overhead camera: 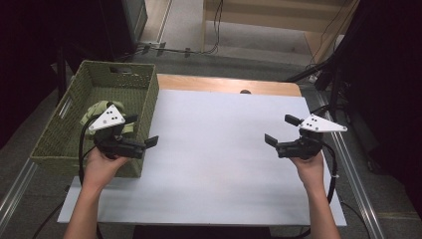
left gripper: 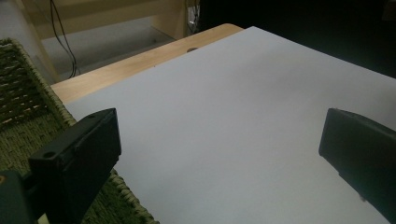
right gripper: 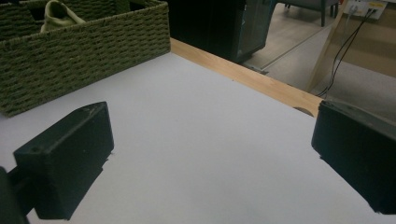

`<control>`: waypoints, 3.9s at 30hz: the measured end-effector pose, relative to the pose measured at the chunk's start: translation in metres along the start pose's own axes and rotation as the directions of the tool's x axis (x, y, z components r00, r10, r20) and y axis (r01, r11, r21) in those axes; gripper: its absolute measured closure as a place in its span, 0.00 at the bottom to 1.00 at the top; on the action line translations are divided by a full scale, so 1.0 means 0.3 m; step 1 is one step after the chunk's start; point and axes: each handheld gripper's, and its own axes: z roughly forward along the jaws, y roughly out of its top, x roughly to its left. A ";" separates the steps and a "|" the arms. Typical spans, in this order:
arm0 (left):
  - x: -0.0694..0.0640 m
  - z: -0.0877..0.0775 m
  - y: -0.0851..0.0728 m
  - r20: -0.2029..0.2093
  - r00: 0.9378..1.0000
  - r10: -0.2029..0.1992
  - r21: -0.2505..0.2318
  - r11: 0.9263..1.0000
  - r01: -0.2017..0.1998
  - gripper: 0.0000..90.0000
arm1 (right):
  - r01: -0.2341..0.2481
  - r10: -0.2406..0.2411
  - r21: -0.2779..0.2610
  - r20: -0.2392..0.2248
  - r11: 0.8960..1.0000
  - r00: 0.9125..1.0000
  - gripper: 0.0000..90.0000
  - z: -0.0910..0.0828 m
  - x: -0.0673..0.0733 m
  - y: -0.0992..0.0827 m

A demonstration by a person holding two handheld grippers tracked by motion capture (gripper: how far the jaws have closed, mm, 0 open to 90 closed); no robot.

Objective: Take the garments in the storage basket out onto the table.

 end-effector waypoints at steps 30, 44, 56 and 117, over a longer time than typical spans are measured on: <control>0.051 -0.034 -0.004 -0.071 0.997 0.037 0.033 0.999 -0.034 0.00 | 0.019 -0.020 -0.033 -0.018 0.999 1.000 0.00 -0.021 0.012 0.009; 0.126 -0.064 0.008 -0.191 0.980 0.049 0.092 0.995 -0.032 0.00 | 0.019 -0.020 -0.026 -0.016 0.999 1.000 0.00 -0.013 0.005 0.007; 0.223 -0.067 -0.004 -0.293 0.953 0.076 0.181 0.983 -0.023 0.00 | 0.021 -0.021 -0.027 -0.020 0.999 1.000 0.00 -0.013 0.009 0.009; 0.528 0.091 -0.086 -0.334 0.939 0.079 0.508 0.855 0.109 0.17 | 0.043 -0.043 -0.006 -0.025 0.999 0.999 0.00 0.000 0.017 0.007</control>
